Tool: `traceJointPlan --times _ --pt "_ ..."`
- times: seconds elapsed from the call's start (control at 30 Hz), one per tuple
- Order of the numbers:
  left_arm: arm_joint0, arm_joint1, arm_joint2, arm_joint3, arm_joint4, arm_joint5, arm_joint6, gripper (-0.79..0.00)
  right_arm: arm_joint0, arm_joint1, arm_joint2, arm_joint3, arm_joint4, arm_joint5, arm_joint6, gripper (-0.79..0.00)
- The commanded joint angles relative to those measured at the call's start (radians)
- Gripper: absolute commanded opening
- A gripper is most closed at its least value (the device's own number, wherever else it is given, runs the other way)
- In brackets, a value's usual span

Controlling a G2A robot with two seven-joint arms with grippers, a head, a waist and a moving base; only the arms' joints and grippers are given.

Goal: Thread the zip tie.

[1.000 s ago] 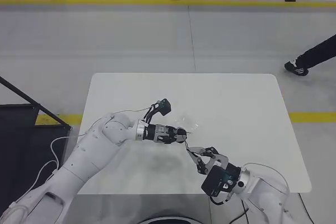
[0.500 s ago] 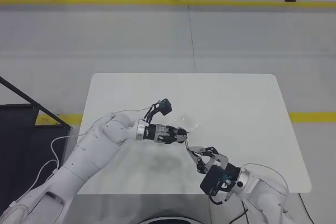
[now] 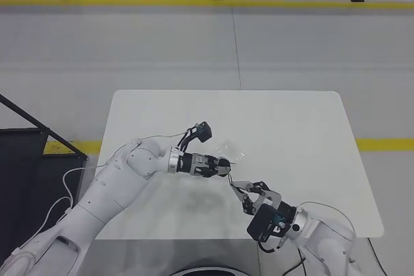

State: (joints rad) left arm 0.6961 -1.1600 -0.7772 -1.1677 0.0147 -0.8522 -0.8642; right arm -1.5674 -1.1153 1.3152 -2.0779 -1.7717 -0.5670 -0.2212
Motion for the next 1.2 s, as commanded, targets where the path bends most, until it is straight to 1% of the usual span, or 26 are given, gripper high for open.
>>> traceJointPlan --times 0.0,0.37,0.7,0.8,0.97,1.17 --pt "-0.001 0.000 0.001 0.001 0.000 0.000 -0.002 -0.785 0.002 0.000 -0.002 0.001 0.002 0.001 0.004 -0.785" --pt "-0.001 0.000 0.001 0.003 -0.004 0.001 -0.007 -0.785 -0.001 0.004 -0.002 -0.003 0.011 0.017 0.012 -0.785" --pt "-0.002 -0.001 0.006 0.001 -0.007 0.005 -0.021 -0.785 0.002 0.006 -0.014 -0.006 -0.009 0.043 0.043 -0.785" --pt "-0.003 -0.001 0.009 0.002 -0.009 0.008 -0.027 -0.785 0.002 0.006 -0.021 -0.014 -0.043 0.067 0.045 -0.785" --pt "-0.006 -0.003 0.014 0.003 -0.011 0.011 -0.037 -0.785 -0.019 0.007 -0.037 -0.031 -0.116 0.141 0.031 -0.785" --pt "-0.008 -0.004 0.019 0.003 -0.015 0.013 -0.049 -0.785 -0.037 0.008 -0.045 -0.040 -0.161 0.188 0.030 -0.785"
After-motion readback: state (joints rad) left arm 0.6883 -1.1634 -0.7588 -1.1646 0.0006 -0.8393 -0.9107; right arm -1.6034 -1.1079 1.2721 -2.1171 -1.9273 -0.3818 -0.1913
